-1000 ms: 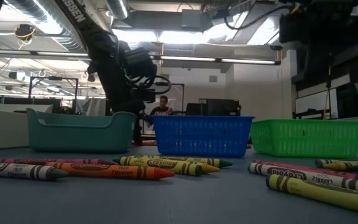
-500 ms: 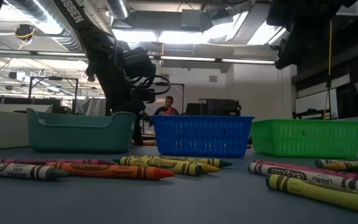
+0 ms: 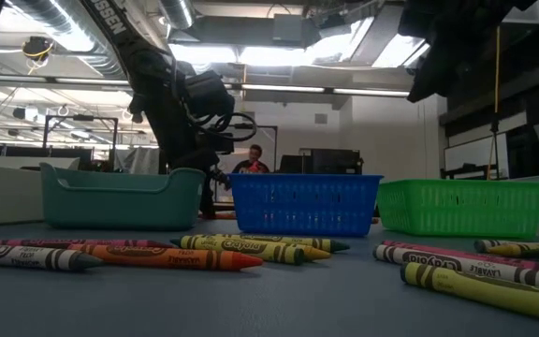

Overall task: Sort crayons
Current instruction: Put the orange crayon into the transparent bin

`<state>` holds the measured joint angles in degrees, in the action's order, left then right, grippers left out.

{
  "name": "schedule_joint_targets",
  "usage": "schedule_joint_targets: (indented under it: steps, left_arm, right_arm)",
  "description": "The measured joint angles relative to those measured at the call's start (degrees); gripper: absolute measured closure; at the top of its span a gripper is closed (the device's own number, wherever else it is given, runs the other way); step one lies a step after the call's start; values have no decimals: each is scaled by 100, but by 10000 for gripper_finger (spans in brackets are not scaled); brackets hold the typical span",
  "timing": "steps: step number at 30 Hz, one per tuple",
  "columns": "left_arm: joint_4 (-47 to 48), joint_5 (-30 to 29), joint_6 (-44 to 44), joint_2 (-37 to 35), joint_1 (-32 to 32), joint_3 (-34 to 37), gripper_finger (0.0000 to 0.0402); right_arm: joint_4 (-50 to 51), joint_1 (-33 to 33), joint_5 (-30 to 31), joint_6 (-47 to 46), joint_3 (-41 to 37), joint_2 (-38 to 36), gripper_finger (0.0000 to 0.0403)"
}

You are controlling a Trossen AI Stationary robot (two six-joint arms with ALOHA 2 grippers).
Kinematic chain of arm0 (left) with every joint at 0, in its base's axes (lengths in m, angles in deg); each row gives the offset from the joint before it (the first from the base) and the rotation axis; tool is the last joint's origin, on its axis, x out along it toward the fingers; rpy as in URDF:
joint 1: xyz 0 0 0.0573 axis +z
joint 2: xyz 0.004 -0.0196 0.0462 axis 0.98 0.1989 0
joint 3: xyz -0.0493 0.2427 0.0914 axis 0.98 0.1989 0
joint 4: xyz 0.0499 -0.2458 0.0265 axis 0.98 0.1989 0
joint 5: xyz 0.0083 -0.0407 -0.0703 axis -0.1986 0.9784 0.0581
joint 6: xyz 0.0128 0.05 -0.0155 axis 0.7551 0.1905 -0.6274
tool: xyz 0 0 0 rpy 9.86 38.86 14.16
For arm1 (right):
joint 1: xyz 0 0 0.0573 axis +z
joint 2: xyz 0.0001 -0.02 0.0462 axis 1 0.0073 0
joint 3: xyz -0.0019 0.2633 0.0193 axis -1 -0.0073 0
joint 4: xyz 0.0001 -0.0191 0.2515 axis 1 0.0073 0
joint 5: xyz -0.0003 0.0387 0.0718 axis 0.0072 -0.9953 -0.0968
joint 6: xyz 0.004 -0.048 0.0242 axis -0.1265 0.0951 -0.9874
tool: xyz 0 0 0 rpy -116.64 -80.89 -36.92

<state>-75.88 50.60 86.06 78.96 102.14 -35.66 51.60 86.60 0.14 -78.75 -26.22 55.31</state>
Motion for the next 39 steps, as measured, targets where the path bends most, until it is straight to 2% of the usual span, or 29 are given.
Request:
schedule_joint_targets:
  steps: [5, 15, 21, 26, 32, 39]
  left_arm:
    - [-2, 2, 2, 2, 0, -24, 394]
    - [-27, 2, -30, 15, 0, -452, 396]
    - [-154, 12, -307, 15, -24, -908, 395]
    - [-1085, 17, -280, 15, -141, -1122, 395]
    - [-2554, 17, -282, 15, -338, -1126, 395]
    - [-3313, 19, -280, 15, -665, -1126, 395]
  right_arm:
    - [0, 0, 260, -1, 0, 0, 249]
    - [-2, 0, 277, -17, 0, 0, 249]
    - [-371, 0, 1088, -24, -1, 47, 249]
    - [-1005, -4, 1786, -26, -2, 237, 249]
    - [-1843, -4, 2199, -27, -2, 476, 249]
    - [-2438, -4, 2851, -26, -2, 657, 249]
